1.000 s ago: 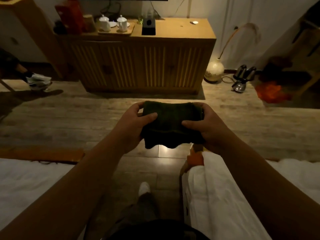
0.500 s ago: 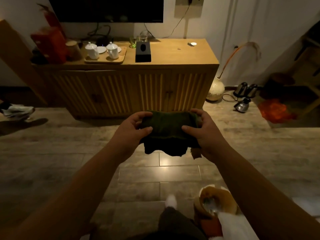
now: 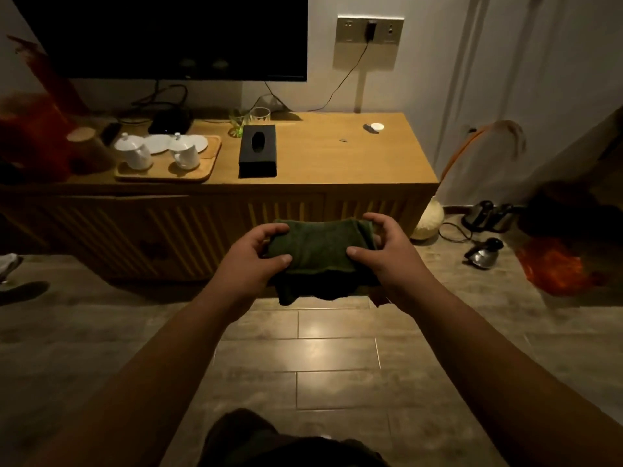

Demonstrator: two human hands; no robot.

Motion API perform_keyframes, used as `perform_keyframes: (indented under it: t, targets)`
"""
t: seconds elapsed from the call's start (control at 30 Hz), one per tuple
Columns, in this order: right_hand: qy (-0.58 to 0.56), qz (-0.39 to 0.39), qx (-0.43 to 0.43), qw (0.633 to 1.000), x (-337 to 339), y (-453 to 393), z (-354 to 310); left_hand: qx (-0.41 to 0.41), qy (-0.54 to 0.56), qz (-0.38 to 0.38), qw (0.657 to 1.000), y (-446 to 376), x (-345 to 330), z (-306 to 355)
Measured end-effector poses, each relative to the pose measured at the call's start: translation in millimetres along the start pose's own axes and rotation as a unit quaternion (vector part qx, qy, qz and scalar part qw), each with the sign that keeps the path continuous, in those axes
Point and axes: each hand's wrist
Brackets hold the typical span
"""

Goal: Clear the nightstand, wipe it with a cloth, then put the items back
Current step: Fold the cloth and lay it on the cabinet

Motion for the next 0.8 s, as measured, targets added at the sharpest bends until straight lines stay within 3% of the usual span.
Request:
perform_keyframes:
  t: [0.17, 0.37, 0.5, 0.8]
  targets:
    - [0.035, 0.014, 0.016, 0.999, 1, -83, -26, -0.002, -0.012, -0.008, 1.000, -88, 10, 9]
    - [0.101, 0.058, 0.067, 0.991, -12, -213, -45, -0.041, -0.123, -0.032, 0.991, -228, 46, 9]
    - [0.139, 0.081, 0.060, 0.985, -25, -282, -56, -0.059, -0.181, -0.066, 0.979, -309, 68, 17]
    - [0.198, 0.108, 0.009, 0.974, -29, -419, -78, -0.002, -0.229, -0.100, 0.968, -457, 85, 16]
Point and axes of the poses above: each hand's wrist, its own y-axis away from the middle knuckle, its own x-axis out of the back of the hand, z = x × y, and after that the axes turned 4 degrees about -x, right-handed
